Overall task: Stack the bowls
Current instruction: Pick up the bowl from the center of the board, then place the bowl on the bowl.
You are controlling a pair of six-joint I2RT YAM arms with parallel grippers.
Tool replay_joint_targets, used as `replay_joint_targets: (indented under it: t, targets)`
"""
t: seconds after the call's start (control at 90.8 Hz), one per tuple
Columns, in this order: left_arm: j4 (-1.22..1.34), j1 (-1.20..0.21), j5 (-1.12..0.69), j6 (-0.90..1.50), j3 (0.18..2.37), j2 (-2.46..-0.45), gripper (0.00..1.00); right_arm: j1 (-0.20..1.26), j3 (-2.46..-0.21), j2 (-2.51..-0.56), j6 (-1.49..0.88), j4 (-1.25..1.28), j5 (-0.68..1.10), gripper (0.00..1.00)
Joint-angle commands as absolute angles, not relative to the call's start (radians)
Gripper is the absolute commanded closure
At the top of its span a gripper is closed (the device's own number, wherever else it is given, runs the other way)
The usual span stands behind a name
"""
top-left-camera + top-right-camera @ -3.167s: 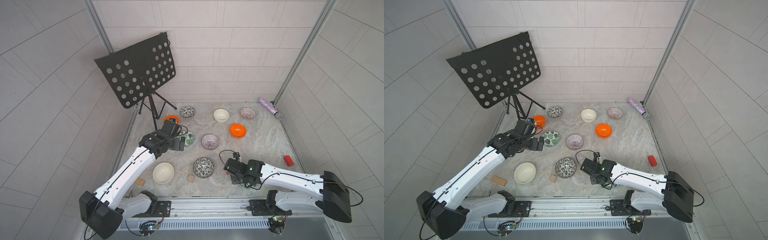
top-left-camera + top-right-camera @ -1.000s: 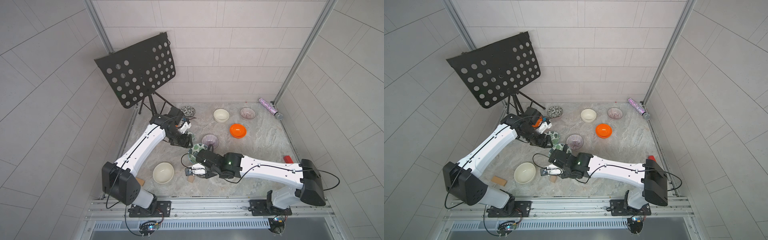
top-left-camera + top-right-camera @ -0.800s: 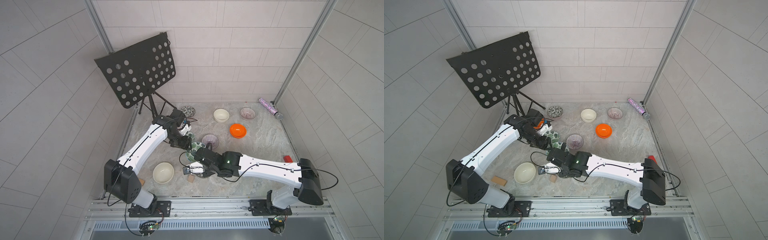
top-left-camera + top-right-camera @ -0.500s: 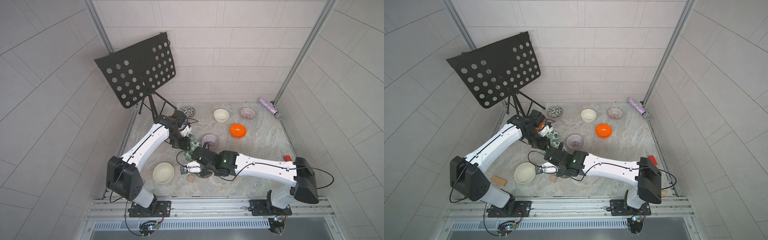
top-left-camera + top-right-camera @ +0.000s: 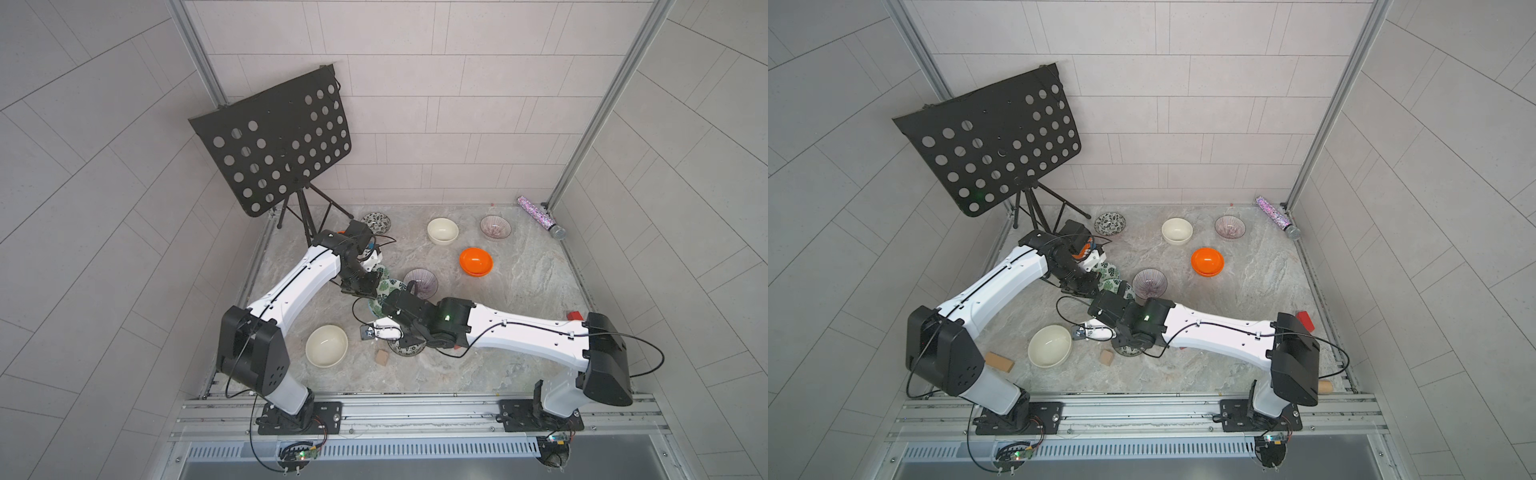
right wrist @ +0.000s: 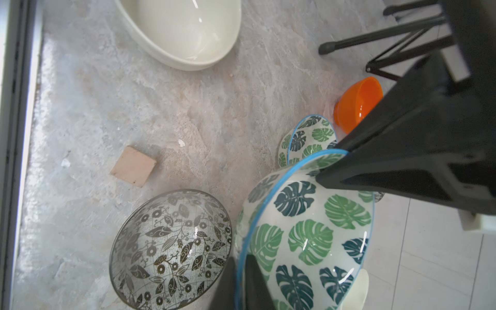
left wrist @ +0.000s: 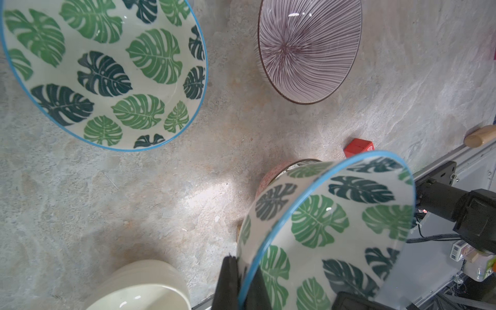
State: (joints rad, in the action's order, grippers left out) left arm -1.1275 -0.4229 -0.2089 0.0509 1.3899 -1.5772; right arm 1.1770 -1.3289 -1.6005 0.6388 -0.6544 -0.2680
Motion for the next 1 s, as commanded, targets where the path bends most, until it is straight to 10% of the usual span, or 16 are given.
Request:
replay_joint_targets:
  t: [0.0, 0.121, 0.991]
  targets:
    - [-1.13, -0.436, -0.233, 0.061, 1.397, -1.584, 1.0, 1.133, -1.392, -1.615, 0.533, -0.597, -0.347, 0.57]
    - [-1.104, -0.435, -0.197, 0.096, 1.404, -1.594, 1.0, 1.083, -1.399, -1.591, 0.467, -0.604, -0.285, 0.01]
    - [-0.727, -0.138, -0.144, 0.383, 1.291, -1.716, 1.0, 0.856, -1.102, -1.157, 0.221, -0.336, -0.148, 0.0]
